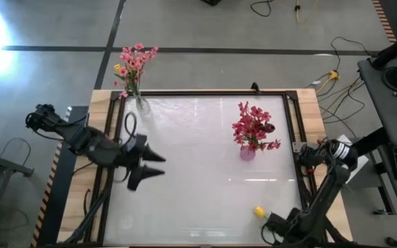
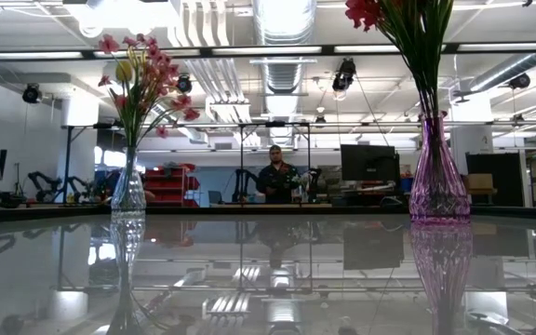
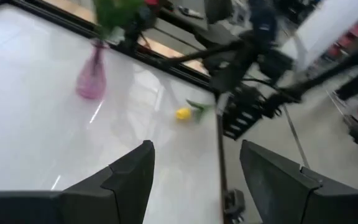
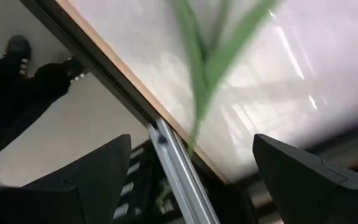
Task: Sort flowers into vase by color
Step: Put the yellow tulip into the transparent vase
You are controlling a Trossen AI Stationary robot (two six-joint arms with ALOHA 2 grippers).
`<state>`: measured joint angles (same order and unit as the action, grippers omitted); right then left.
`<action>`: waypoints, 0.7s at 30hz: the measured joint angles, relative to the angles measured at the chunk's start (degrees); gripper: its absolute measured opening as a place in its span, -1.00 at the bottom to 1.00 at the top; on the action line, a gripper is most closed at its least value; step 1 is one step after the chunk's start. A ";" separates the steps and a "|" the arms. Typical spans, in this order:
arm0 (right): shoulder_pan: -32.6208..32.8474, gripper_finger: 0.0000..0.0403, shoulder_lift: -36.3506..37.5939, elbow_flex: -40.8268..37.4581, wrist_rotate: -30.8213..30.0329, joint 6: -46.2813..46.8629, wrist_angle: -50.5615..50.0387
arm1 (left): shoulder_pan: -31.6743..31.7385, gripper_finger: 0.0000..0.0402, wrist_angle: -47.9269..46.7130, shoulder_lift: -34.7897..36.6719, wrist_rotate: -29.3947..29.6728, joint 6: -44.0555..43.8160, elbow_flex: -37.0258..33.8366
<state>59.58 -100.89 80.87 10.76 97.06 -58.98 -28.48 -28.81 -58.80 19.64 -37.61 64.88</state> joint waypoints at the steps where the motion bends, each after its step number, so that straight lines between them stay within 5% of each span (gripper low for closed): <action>1: -0.38 0.63 -0.34 -1.33 -0.05 -0.73 1.84 | -1.65 0.11 -0.03 -0.06 0.91 -0.27 0.00; 7: -2.42 0.63 -2.29 -7.00 -2.69 -2.34 2.52 | -9.13 0.11 -0.23 0.31 10.36 -1.83 0.00; 12: -3.85 0.55 -3.95 -7.40 -4.85 -6.62 3.36 | -10.74 0.11 -0.99 0.49 12.77 -2.53 0.00; 21: -5.51 -0.06 -7.02 -7.16 -4.33 -10.72 9.21 | -10.70 0.11 -2.76 1.17 13.99 -2.37 0.00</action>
<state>54.06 -107.91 73.71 6.43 86.35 -49.77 -39.18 -31.57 -57.62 33.63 -39.99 64.88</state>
